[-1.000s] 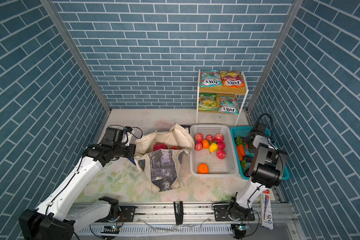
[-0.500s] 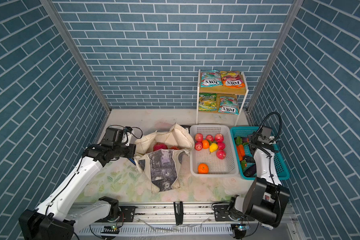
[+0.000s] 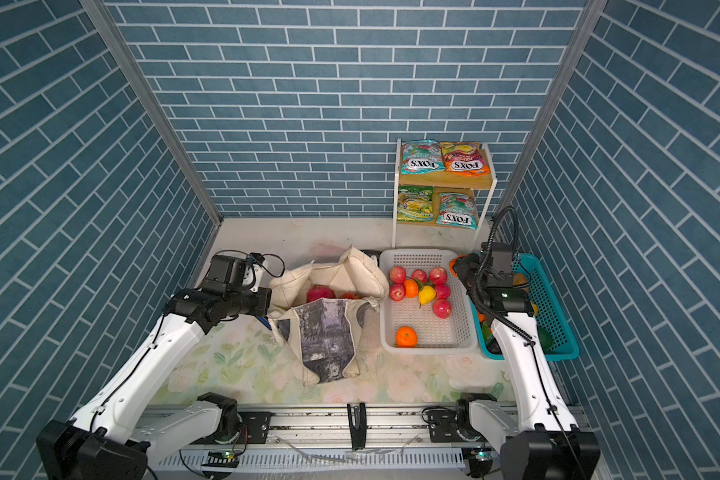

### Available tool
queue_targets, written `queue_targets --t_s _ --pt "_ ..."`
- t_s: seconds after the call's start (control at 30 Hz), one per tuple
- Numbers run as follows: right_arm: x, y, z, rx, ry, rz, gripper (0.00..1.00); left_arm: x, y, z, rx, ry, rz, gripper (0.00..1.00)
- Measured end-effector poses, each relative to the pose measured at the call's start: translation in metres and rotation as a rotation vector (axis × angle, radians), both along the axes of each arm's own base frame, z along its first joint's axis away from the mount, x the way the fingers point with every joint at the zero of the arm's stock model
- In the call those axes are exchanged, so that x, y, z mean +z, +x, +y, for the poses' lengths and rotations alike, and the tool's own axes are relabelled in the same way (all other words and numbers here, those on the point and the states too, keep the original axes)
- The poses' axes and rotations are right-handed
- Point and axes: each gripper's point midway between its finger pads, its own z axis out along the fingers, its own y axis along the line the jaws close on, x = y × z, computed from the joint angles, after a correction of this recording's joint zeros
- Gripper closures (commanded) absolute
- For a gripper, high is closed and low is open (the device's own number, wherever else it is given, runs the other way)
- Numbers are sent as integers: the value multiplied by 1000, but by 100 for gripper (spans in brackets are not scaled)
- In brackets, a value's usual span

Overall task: Place the food into the grocery bag and tie it
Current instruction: 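Lift the orange pepper with the right gripper and carry it over the bag, then lower the orange pepper into the bag and open the right gripper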

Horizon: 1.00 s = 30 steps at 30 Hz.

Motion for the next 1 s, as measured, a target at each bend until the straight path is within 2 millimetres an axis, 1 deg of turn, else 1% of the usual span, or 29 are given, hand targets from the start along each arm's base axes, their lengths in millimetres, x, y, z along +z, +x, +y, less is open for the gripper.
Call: queue_targets --t_s 0.17,0.27,0.47,0.63,0.73,0.77,0.8,0.9,1.0 --pt "25 -8 60 184 -15 -47 57 1 0 0 0 -1 -2 95" --pt "36 -11 94 283 -38 -64 57 0 0 0 0 0 -1 95" --pt "42 -19 166 482 -102 -67 57 1 0 0 0 0 -2 95" --pt "44 -27 218 626 -167 -82 57 1 0 0 1 0 -2 95" --pt "44 -32 234 680 -191 -92 57 0 0 0 1 0 -2 95" --pt "43 -36 241 708 -211 -88 57 0 0 0 1 0 -2 95" --pt "44 -35 246 721 -223 -93 57 0 0 0 1 0 -2 95" --pt "47 -37 271 792 -253 -118 57 1 0 0 1 0 -2 95" --pt "39 -43 289 857 -279 -112 57 0 0 0 -1 -2 -1 95"
